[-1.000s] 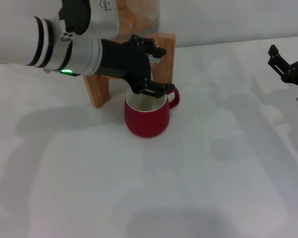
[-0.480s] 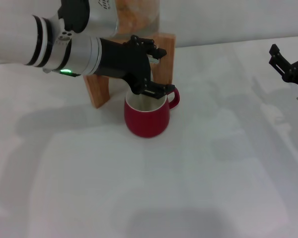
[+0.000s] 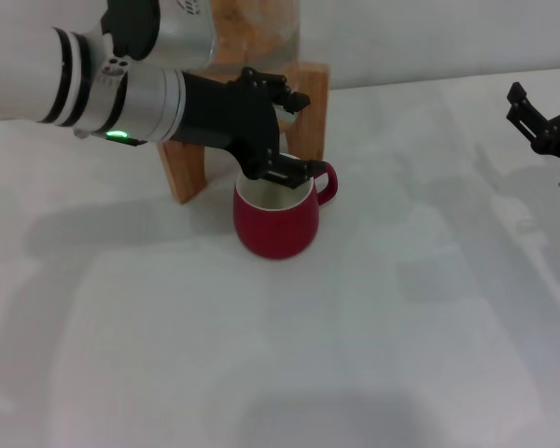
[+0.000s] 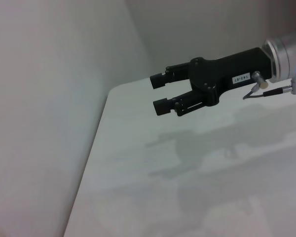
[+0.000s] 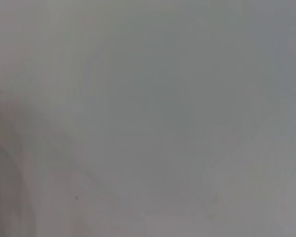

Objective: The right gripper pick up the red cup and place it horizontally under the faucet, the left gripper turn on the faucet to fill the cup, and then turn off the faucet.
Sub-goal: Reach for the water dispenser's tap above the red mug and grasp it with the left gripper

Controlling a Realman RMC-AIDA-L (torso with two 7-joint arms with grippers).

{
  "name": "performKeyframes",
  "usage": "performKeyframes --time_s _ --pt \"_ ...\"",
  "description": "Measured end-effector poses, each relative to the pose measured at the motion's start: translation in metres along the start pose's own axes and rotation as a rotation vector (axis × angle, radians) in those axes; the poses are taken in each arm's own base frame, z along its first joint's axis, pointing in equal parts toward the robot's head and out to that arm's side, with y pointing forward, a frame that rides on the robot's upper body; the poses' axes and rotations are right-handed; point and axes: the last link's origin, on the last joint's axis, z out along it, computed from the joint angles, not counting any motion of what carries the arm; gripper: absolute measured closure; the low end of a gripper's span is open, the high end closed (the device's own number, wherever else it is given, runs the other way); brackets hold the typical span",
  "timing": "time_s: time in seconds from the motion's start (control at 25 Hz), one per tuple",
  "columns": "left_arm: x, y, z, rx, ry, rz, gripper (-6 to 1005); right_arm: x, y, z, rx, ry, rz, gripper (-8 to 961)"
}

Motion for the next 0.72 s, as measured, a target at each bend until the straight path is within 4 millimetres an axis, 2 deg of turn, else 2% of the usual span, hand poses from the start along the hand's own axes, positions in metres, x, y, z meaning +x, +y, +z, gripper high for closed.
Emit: performKeyframes --time_s 0.72 --pt "-0.0037 0.0035 -0.0071 -0.002 -0.016 -0.013 212 0.0 -0.0002 -0.0003 -0.001 0.0 -0.001 110"
